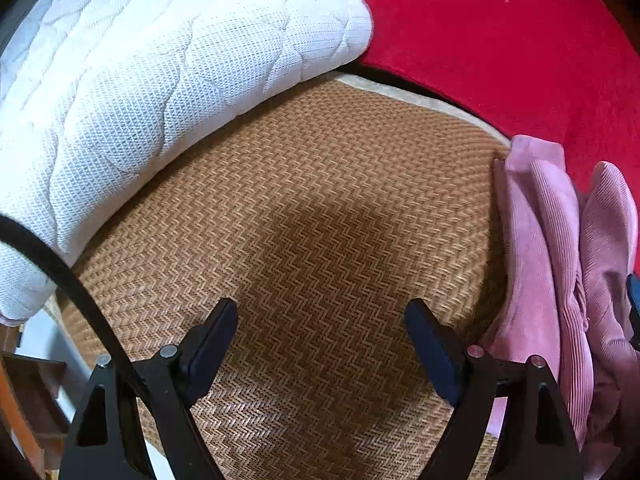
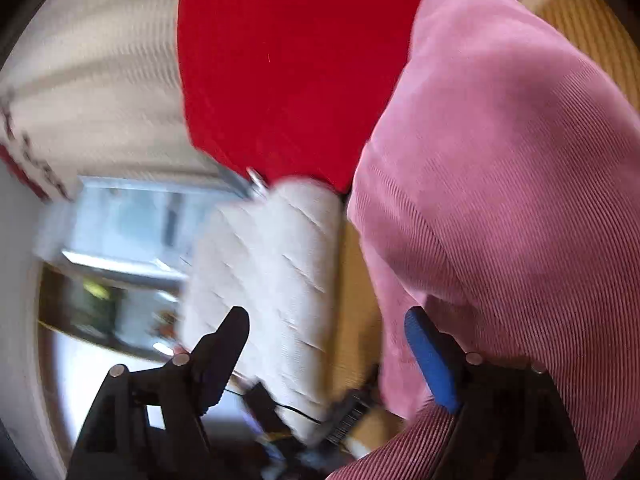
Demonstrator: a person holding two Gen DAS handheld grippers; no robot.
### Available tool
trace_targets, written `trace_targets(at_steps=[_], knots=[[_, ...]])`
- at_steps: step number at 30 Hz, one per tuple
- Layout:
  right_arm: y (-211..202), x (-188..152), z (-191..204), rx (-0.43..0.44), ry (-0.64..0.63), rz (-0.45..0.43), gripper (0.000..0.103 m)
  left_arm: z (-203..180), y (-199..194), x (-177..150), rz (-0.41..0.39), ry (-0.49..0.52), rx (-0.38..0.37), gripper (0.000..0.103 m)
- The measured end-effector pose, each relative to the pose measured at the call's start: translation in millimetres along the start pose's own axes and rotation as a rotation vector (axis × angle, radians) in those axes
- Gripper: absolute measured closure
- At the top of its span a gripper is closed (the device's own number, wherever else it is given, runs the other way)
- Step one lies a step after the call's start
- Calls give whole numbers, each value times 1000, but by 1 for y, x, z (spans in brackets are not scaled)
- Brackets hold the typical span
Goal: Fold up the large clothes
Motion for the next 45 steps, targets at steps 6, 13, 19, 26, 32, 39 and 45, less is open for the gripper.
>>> trace_targets(at_steps=[6, 13, 19, 26, 32, 39, 45], knots=[[-63, 2, 16, 98, -132, -58, 20, -9, -39, 2, -63, -12, -263, 17], [-158, 12, -25, -51, -175, -210, 35, -55, -71, -28, 38, 27, -622, 17], [-160, 6, -76, -352, -229, -182, 65, -80, -88, -53, 92, -60, -804, 14], [-154, -8, -72, -310, -304, -149, 65, -117, -100, -63, 24, -50, -803, 5], [-122, -13, -69, -259, -293, -103, 65, -123, -76, -61, 34, -104, -720, 12], [-132, -5, -76, -196, -228, -97, 65, -117, -78, -44, -58, -66, -742, 73], [-121, 2, -32, -128, -275, -107, 65, -134, -136, 6, -268, 205, -675, 75]])
Point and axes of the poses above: each gripper's, at about its wrist camera, not at the fingertips, and y roughly the way its jaws point, z to its left, x to its top, the point moved 4 cm from there along y, roughly the way its jaws point, and after that the axes turned 5 degrees about -z, right-handed, at the moved point
